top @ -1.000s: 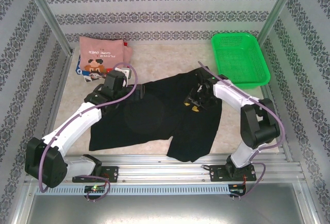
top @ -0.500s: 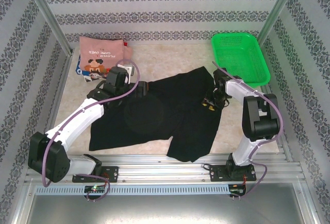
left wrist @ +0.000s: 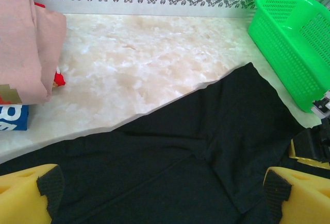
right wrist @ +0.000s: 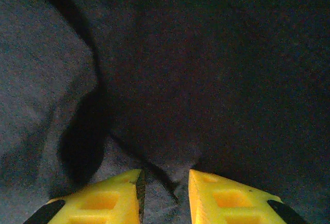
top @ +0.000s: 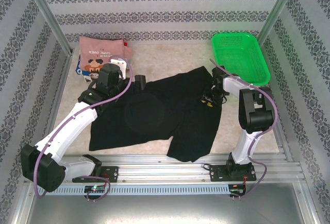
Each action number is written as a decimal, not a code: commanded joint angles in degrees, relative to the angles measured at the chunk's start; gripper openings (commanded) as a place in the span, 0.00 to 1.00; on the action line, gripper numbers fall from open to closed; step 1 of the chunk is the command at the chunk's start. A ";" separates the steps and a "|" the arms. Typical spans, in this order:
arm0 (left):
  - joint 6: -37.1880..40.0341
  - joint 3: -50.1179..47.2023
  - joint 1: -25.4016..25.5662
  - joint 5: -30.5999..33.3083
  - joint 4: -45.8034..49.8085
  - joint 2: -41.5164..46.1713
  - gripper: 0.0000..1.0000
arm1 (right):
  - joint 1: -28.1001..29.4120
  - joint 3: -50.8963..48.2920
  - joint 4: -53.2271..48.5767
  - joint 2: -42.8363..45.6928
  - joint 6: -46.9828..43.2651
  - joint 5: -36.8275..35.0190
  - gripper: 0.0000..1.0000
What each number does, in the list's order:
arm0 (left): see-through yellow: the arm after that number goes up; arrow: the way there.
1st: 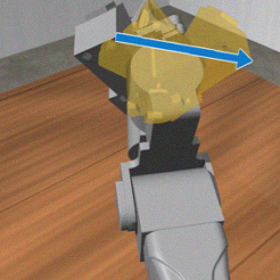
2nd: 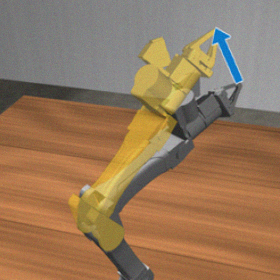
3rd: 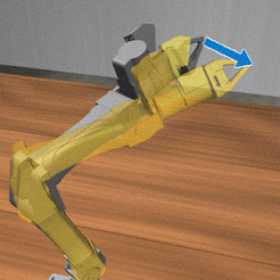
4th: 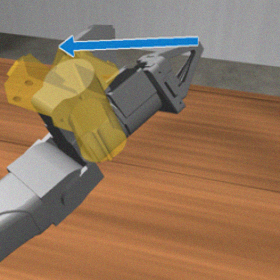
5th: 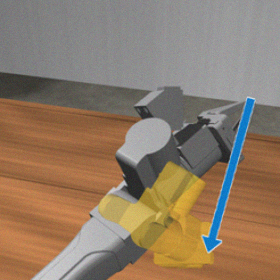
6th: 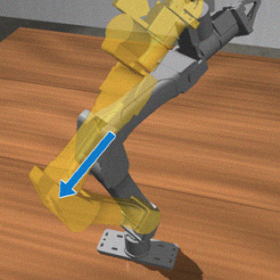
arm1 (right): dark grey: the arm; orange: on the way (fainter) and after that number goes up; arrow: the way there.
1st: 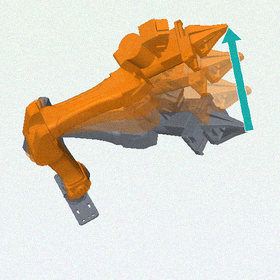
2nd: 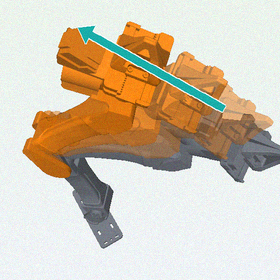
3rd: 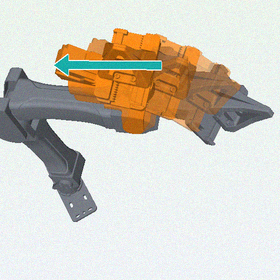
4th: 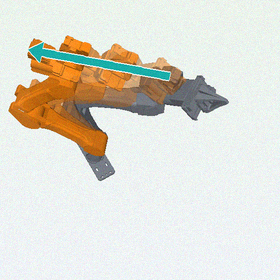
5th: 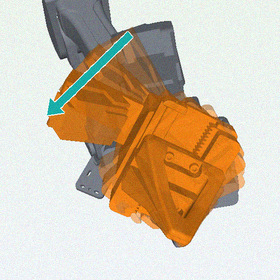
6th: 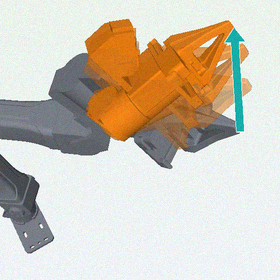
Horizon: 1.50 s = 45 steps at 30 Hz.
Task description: Fold and stack the t-shirts
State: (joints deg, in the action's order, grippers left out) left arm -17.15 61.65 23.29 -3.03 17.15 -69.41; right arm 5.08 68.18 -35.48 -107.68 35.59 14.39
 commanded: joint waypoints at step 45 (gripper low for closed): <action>-33.04 -16.44 -15.56 -2.23 31.88 -0.55 0.95 | 13.10 -19.88 -27.62 30.47 2.40 -0.59 0.52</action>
State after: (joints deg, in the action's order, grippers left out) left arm -50.02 45.65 9.67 -5.61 52.47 -68.03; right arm 18.15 49.06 -68.07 -74.67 36.10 16.78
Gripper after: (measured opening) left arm 0.956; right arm 0.525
